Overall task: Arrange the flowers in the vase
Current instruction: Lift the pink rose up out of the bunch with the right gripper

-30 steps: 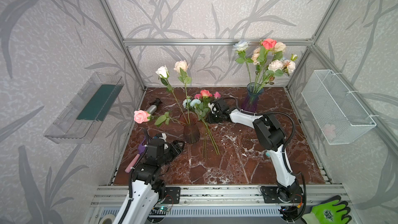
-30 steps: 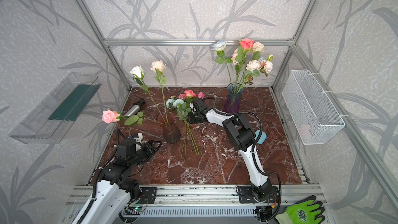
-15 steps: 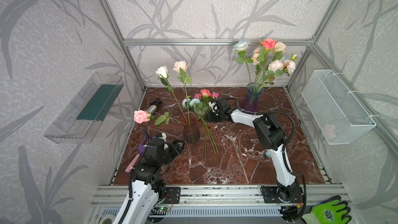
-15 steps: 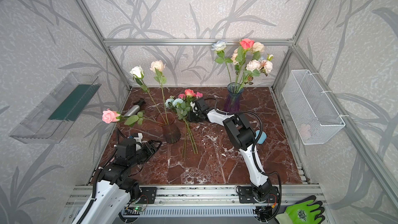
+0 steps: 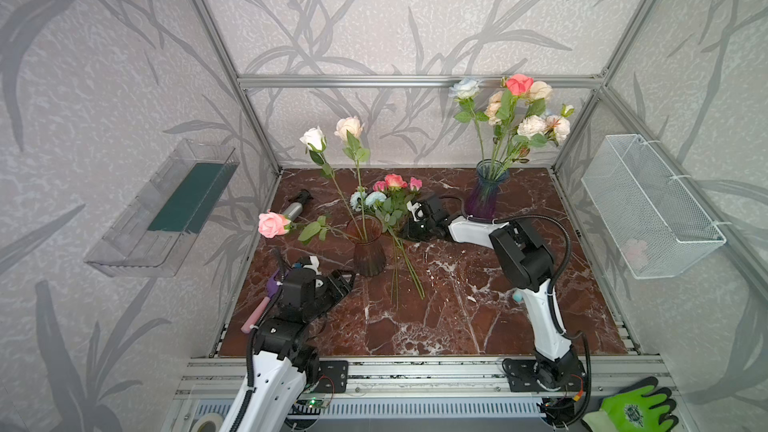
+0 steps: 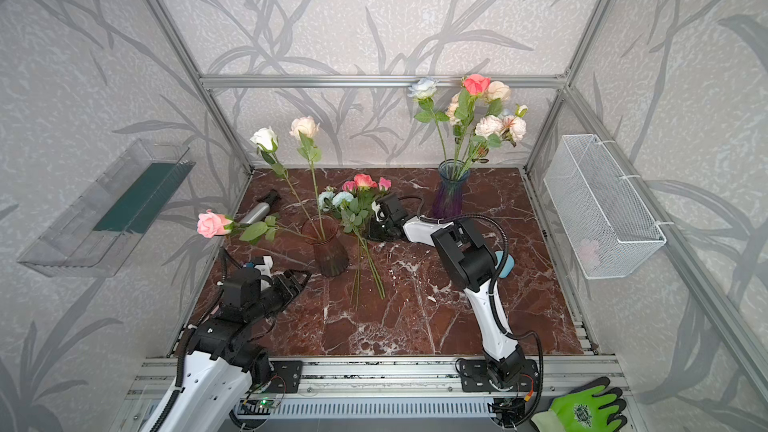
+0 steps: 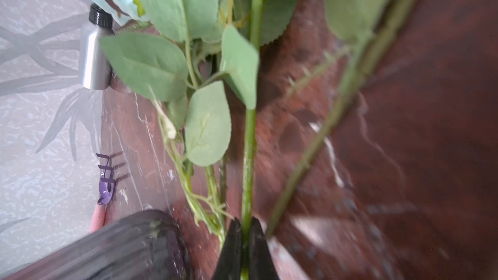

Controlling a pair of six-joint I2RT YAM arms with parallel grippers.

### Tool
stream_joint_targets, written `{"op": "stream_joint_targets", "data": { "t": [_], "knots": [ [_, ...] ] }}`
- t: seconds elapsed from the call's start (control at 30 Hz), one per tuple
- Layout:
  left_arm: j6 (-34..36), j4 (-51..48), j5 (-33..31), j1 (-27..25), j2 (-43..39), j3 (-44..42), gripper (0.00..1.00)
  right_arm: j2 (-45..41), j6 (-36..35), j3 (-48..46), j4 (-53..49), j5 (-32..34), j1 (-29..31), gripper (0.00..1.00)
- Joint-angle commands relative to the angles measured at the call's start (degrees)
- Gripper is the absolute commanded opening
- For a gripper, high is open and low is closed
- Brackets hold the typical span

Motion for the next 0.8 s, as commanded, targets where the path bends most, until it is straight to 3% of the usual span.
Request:
{"op": "stream_joint_targets", "data": {
  "t": [0.0,0.27,0.6,0.77],
  "knots": [
    [0.08,0.22,-1.07,-0.16,-0.42,0.91,0.71,-8.30,3.25,-5.78,6.82,2.53,-2.18,0.02],
    [-0.25,5.04,0.07,-0.18,3.28,1.51,0.72,-20.31,6.20,-17.37,13.80,4.90,-5.82,0.02],
    [2.83,7.35,3.04,-0.16,6.92,5.08,0.72,-29.77,4.72,-20.89,15.45,2.45,-5.63,0.02],
    [4.92,5.49,3.00,-0.20,5.16,6.47,0.72,-35.66,2.16,-21.57,16.23,4.55,-3.38,0.01]
  ]
}}
